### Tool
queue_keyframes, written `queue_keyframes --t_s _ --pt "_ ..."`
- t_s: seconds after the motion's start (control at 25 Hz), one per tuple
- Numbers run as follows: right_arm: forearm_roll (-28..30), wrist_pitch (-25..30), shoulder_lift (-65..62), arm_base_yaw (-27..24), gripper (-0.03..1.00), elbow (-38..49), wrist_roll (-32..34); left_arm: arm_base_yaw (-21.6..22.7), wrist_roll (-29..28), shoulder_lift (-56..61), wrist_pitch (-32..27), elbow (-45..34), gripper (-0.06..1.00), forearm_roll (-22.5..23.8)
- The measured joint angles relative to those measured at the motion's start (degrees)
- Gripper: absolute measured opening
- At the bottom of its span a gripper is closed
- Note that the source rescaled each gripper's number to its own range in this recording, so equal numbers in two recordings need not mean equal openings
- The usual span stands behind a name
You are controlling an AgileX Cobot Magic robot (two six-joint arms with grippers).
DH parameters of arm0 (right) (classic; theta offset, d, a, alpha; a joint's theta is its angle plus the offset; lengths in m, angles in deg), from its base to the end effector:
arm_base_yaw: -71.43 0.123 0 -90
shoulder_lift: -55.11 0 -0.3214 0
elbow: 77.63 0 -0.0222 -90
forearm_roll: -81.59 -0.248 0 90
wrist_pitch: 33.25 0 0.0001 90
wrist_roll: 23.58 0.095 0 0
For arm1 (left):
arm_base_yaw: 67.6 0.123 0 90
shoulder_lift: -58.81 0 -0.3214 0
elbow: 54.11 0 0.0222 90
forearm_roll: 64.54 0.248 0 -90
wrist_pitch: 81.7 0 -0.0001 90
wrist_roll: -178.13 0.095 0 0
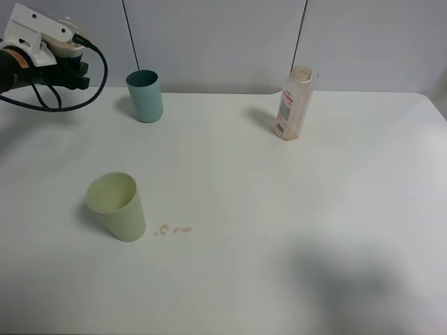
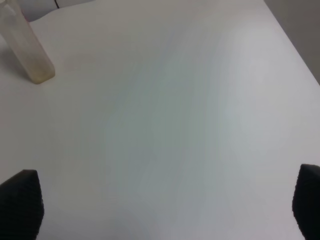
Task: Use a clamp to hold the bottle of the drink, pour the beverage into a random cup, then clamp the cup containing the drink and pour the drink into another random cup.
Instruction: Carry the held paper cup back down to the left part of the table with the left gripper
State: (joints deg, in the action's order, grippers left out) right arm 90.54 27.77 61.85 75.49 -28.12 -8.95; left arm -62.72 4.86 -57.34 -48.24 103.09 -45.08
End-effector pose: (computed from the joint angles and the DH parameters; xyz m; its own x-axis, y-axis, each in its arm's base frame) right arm -0.0405 -0.0158 0.2742 -0.4361 0.1461 -0.8880 0.1307 0.9866 0.0981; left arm 0.4105 0.0176 0.2116 -0.2322 0.3681 -0.9003 0.1987 0.9241 0.3265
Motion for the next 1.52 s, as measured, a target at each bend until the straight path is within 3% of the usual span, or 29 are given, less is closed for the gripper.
queue_keyframes --t_s 0.28,0.8,1.24,1.52 --pt "0.0 0.0 0.0 0.0 1.0 0.0 0.0 2.6 -1.2 0.1 11.9 -7.6 0.01 -0.3" --pt "0.0 0.0 0.0 0.0 1.0 0.0 0.0 9.3 -3.0 0.1 26.1 -20.7 0.01 -0.8" --pt "0.0 0.0 0.0 0.0 1.0 0.0 0.0 9.7 -3.0 -4.7 34.8 -25.6 0.01 -1.9" --pt "0.0 0.0 0.0 0.0 1.0 0.0 0.0 9.7 -3.0 -10.2 35.4 -25.6 0.01 -1.9"
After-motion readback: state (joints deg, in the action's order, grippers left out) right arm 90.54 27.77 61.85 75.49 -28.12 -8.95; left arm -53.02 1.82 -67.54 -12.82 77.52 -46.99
